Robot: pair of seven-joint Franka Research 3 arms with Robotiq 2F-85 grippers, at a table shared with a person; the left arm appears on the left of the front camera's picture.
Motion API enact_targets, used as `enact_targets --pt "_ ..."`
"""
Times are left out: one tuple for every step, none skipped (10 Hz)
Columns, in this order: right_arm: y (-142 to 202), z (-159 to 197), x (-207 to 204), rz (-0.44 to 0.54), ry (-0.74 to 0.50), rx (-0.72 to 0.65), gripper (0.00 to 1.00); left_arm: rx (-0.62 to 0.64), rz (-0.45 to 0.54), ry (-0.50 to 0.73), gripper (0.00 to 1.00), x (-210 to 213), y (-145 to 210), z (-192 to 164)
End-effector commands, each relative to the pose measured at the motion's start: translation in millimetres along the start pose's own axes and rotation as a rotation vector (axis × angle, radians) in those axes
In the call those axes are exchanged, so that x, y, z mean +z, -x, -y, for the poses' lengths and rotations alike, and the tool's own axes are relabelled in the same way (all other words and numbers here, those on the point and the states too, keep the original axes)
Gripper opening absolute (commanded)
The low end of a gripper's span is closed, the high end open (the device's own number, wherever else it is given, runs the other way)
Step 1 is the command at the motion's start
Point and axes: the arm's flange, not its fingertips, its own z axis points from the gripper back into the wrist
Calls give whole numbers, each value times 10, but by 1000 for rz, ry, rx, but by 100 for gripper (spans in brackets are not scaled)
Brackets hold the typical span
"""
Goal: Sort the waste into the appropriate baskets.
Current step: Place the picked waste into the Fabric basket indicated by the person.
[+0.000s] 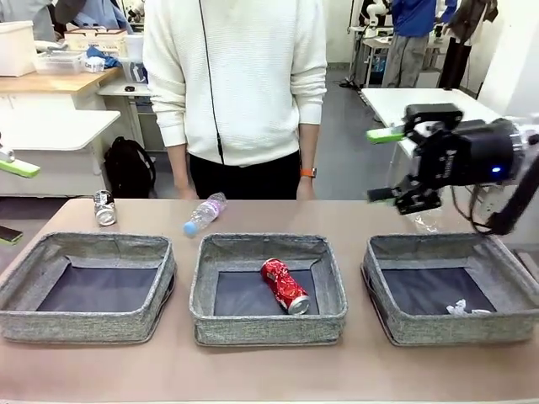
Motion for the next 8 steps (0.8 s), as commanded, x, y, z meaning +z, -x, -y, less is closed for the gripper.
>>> enact_targets --pt "600 565 334 94 -11 8 100 -19 0 15 100 10 -9 9" --pt "772 706 470 142 -26 17 100 -19 0 15 100 10 -9 9" --pt "900 814 527 145 74 -13 100 -19 0 15 100 10 -9 9" --pt "-97 167 566 117 -21 -25 100 -19 0 15 100 10 -9 9" --pt "-97 167 566 117 -21 -25 100 -19 0 15 100 10 -9 9" --pt "-97 167 566 117 -21 -25 100 -19 0 15 100 10 -9 9" --pt "-97 167 566 117 -21 -25 100 -19 0 15 100 10 -9 9" --pt "-97 167 566 117 -21 -25 100 -19 0 15 100 10 -9 9"
